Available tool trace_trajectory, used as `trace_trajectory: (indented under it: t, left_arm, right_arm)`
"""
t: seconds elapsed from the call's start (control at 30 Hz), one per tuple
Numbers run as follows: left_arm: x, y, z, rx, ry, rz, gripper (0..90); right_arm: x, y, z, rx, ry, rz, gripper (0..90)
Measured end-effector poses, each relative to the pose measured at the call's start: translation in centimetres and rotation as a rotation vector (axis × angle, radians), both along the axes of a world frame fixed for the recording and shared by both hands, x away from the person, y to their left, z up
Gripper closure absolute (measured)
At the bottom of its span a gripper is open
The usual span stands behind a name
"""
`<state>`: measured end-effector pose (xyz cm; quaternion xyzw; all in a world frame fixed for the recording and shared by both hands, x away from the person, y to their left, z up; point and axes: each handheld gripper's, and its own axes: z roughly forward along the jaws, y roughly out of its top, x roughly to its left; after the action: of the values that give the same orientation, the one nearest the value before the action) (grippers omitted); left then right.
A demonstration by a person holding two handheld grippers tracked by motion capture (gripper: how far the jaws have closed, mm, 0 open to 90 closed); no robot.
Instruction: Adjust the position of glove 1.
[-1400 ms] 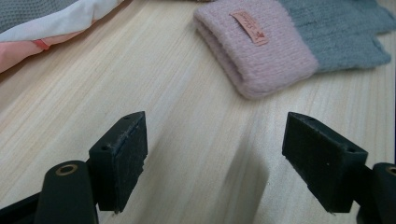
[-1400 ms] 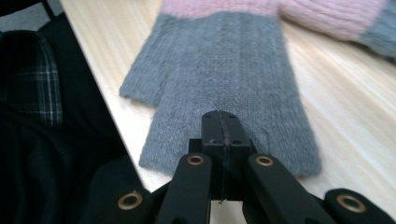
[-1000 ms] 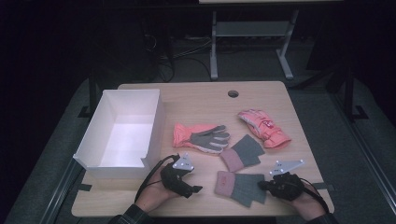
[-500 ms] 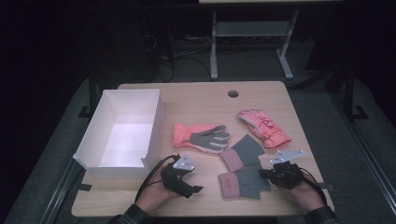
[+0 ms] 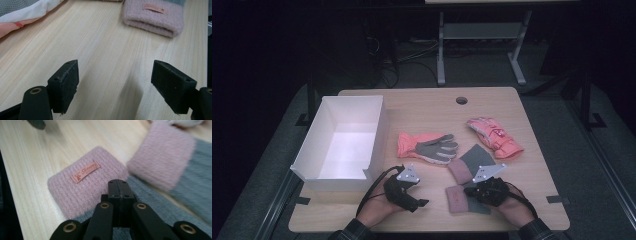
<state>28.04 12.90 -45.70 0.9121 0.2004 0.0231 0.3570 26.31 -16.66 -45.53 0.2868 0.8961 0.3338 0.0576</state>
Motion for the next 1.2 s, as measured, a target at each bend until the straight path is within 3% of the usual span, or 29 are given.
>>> trace_trajectory:
  t: [0.53,0.6,0.67,0.83,0.97,1.2]
  left_arm:
    - [0.0,0.1,0.0,0.017,0.001,-0.011,20.3]
    - [0.0,0.1,0.0,0.014,0.001,-0.01,20.3]
    - [0.0,0.1,0.0,0.008,0.001,-0.007,20.3]
    - [0.0,0.1,0.0,0.008,0.0,-0.002,20.3]
    - [0.0,0.1,-0.1,0.018,-0.002,-0.006,20.3]
    - [0.1,0.2,-0.1,0.012,0.003,-0.004,20.3]
  right_arm:
    - [-0.9,3.6,-0.1,0.002,-0.001,0.114,90.0]
    - [-0.8,3.0,0.4,0.032,0.001,0.092,88.0]
    - [-0.3,1.9,1.0,0.061,-0.026,0.05,86.0]
    - [1.8,-1.1,2.0,0.09,-0.056,-0.139,76.3]
    - [3.4,-2.0,1.9,0.087,-0.067,-0.26,71.1]
    - [5.7,-1.4,0.7,0.07,-0.044,-0.313,66.1]
